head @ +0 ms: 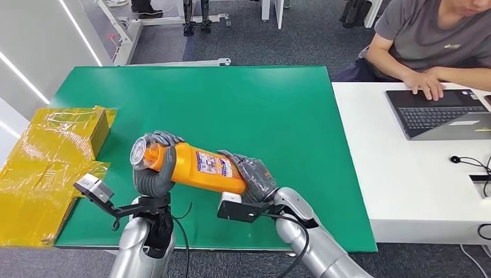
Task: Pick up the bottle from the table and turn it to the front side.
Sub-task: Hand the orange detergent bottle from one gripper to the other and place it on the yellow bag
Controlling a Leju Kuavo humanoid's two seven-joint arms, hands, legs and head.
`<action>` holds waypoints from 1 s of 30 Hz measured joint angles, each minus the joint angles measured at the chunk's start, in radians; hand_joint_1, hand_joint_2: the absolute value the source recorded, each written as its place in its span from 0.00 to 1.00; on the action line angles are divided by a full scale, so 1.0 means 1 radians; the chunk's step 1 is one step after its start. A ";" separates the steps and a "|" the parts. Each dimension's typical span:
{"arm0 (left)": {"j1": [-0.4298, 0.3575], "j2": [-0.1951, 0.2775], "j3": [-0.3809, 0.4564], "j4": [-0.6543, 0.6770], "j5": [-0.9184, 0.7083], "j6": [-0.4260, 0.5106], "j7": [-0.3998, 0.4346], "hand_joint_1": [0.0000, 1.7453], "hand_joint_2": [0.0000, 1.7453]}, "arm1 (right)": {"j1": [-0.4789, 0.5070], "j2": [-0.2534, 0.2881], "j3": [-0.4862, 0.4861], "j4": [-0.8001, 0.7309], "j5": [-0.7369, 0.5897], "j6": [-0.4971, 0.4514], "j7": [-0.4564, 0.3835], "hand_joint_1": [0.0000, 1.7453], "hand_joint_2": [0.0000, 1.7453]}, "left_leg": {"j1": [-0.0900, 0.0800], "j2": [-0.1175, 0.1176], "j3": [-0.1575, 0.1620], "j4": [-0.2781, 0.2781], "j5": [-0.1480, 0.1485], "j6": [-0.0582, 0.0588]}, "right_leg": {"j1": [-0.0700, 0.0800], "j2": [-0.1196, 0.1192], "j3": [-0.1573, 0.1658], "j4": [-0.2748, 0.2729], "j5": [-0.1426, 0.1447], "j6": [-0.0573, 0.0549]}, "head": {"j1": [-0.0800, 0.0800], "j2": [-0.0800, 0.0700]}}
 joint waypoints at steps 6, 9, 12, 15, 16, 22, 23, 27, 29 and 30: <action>-0.006 -0.003 0.001 0.000 -0.013 0.031 0.002 1.00 1.00 | 0.038 0.053 -0.015 -0.029 -0.122 -0.119 -0.051 0.00 1.00 | 0.000 0.001 0.000 0.000 0.000 0.000 | 0.000 0.001 -0.001 0.000 0.000 0.000 | 0.000 0.000; -0.006 -0.003 0.002 0.000 -0.013 0.043 0.002 1.00 1.00 | 0.064 0.069 -0.032 -0.056 -0.185 -0.157 -0.084 0.00 1.00 | 0.000 0.001 0.000 0.000 0.000 0.000 | 0.000 0.001 -0.001 0.000 0.000 0.000 | 0.000 0.000; -0.005 -0.002 0.002 0.000 -0.022 0.066 0.004 1.00 1.00 | 0.105 0.078 -0.054 -0.113 -0.270 -0.206 -0.130 0.00 1.00 | 0.000 0.001 0.000 0.000 0.000 0.000 | 0.000 0.001 -0.001 0.000 0.000 0.000 | 0.000 0.000; -0.005 -0.002 0.003 0.001 -0.036 0.091 0.005 1.00 1.00 | 0.151 0.080 -0.074 -0.179 -0.339 -0.252 -0.179 0.00 1.00 | 0.000 0.001 0.000 0.000 0.000 0.000 | 0.000 0.001 -0.001 0.000 0.000 0.000 | 0.000 0.000; -0.005 -0.001 0.004 0.001 -0.046 0.102 0.006 1.00 1.00 | 0.168 0.080 -0.079 -0.202 -0.359 -0.266 -0.198 0.00 1.00 | 0.000 0.001 0.000 0.000 0.000 0.000 | 0.000 0.001 -0.001 0.000 0.000 0.000 | 0.000 0.000; -0.010 0.010 0.008 0.000 -0.277 0.263 0.037 1.00 1.00 | 0.245 0.080 -0.096 -0.320 -0.412 -0.340 -0.247 0.00 1.00 | 0.000 0.001 0.000 0.000 0.000 0.000 | 0.000 0.001 -0.001 0.000 0.000 0.000 | 0.000 0.000; -0.013 0.013 0.011 0.000 -0.331 0.302 0.049 1.00 1.00 | 0.252 0.080 -0.097 -0.335 -0.407 -0.351 -0.245 0.00 1.00 | 0.000 0.001 0.000 0.000 0.000 0.000 | 0.000 0.001 -0.001 0.000 0.000 0.000 | 0.000 0.000; -0.029 0.024 0.020 0.000 -0.453 0.396 0.084 1.00 1.00 | 0.268 0.080 -0.100 -0.374 -0.377 -0.374 -0.231 0.00 1.00 | 0.000 0.001 0.000 0.000 0.000 0.000 | 0.000 0.001 -0.001 0.000 0.000 0.000 | 0.000 0.000; -0.034 0.029 0.020 0.000 -0.574 0.483 0.126 1.00 1.00 | 0.272 0.080 -0.101 -0.385 -0.322 -0.391 -0.204 0.00 1.00 | 0.000 0.001 0.000 0.000 0.000 -0.001 | 0.000 0.002 -0.001 0.000 0.000 0.000 | 0.000 0.000; -0.038 0.034 0.020 0.001 -0.691 0.547 0.167 1.00 1.00 | 0.274 0.079 -0.103 -0.390 -0.283 -0.398 -0.184 0.00 1.00 | 0.000 0.002 0.000 0.000 0.000 -0.001 | 0.000 0.002 -0.001 0.000 0.000 0.000 | 0.000 0.000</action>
